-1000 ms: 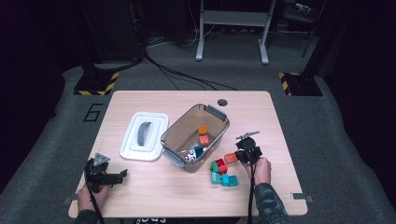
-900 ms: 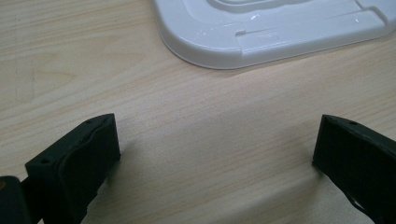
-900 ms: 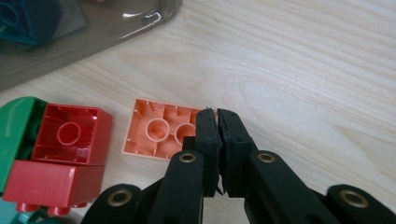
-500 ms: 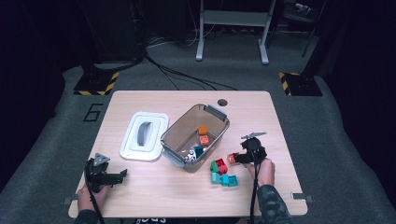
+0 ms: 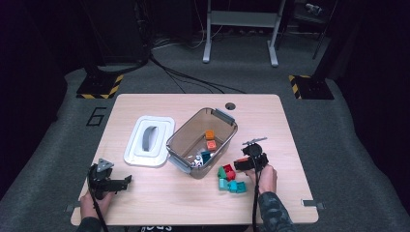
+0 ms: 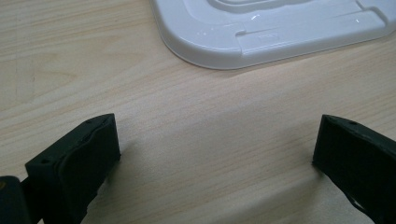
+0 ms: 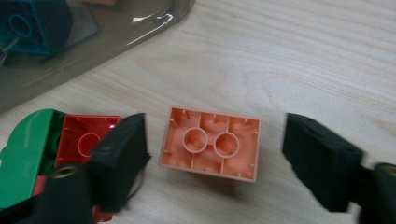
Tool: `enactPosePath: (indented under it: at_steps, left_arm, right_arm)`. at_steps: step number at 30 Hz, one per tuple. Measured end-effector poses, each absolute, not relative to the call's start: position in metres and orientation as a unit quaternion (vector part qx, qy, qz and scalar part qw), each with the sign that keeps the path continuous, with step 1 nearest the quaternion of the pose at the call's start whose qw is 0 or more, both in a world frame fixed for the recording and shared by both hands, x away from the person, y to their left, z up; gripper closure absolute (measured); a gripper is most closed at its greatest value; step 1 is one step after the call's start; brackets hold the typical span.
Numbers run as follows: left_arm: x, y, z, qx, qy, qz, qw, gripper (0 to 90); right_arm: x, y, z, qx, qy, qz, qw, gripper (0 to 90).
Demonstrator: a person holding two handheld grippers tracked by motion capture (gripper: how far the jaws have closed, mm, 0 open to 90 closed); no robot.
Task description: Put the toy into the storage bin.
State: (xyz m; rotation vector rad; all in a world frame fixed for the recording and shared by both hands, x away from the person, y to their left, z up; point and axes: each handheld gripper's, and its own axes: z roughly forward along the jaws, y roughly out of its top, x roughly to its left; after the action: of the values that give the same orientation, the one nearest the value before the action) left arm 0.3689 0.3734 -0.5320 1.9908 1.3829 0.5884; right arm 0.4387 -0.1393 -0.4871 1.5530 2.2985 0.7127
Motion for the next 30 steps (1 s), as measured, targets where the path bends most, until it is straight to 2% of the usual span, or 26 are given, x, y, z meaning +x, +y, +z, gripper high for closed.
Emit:
enactPosePath:
  at_steps: [3,6,30]
  left_arm:
    - [0.3688,0.3734,-0.532,0.757,0.526,0.224,0.318,0.3]
    - [0.3688,0.3733,-0.5321,0.756,0.526,0.224,0.318,0.3]
    - [0.3689,0.3726,-0.5325,0.752,0.529,0.225,0.322,0.3]
  right_arm:
    - [0.4383,-0.1377,-0.487,0.536,0.796,0.245,0.138,38.9]
    - [0.4382,-0.1371,-0.4877,0.532,0.799,0.245,0.135,42.4]
    - [0.4384,-0.1404,-0.479,0.534,0.795,0.245,0.151,43.2]
